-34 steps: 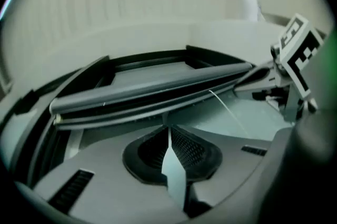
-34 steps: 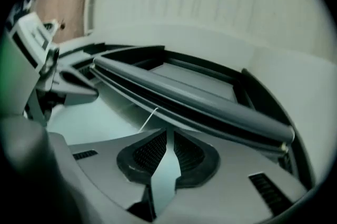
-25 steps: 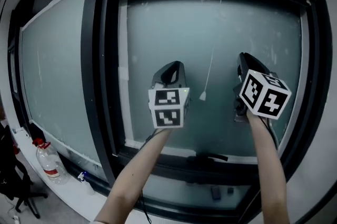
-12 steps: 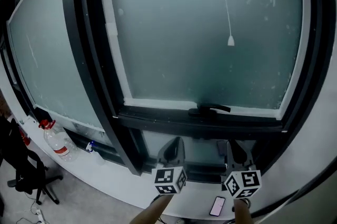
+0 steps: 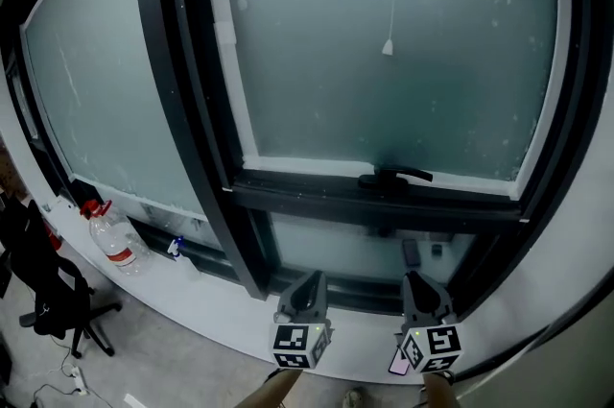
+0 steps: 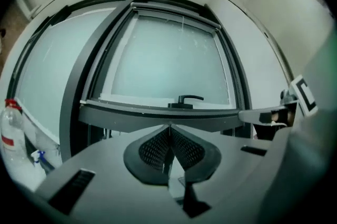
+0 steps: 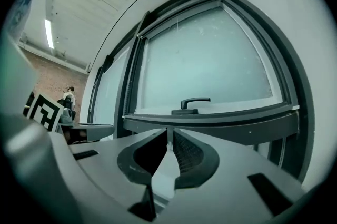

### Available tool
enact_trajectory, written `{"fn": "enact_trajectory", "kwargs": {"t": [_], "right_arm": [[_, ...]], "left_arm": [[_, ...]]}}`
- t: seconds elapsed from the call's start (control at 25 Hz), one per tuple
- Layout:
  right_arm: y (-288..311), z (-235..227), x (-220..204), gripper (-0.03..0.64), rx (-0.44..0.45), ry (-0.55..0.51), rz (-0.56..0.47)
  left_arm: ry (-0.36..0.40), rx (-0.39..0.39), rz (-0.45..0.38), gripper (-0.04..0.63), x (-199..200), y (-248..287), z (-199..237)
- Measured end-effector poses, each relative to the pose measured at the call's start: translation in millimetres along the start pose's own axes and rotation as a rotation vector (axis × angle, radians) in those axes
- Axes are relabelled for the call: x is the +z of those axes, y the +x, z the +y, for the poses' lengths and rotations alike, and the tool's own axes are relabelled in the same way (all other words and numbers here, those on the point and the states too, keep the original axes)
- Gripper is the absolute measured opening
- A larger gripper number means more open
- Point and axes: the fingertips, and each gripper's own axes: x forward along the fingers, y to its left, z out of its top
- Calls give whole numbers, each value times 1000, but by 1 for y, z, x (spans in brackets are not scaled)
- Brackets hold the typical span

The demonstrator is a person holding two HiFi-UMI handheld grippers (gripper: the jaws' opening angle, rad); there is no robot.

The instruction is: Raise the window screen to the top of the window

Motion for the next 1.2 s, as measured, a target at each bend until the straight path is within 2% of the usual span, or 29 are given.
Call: {"fn": "enact_trajectory", "kwargs": {"t": [0.16, 0.36, 0.48, 0.64, 0.8, 1.08, 1.2], "right_arm": [[-38, 32, -1, 41, -41, 36, -14], [-82, 70, 9, 41, -58, 94, -25], [-108, 90, 20, 41, -66, 125, -40], [-144, 120, 30, 41, -34, 103, -46], [-176, 123, 26, 41, -16, 84, -33], [-261, 123, 11, 41, -26, 133, -22], [-307, 136, 8, 41, -9, 147, -29]], "left_arm": [[-5, -37, -25, 9, 6, -36, -5], [25, -96, -59, 9, 30, -95, -38], [20, -120, -52, 9, 35, -128, -50], [41, -114, -53, 9, 38, -169, -54], [37, -92, -65, 9, 36, -200, -69], [56, -78, -22, 9, 27, -267, -119], [70, -68, -50, 5, 29, -305, -147]]}}
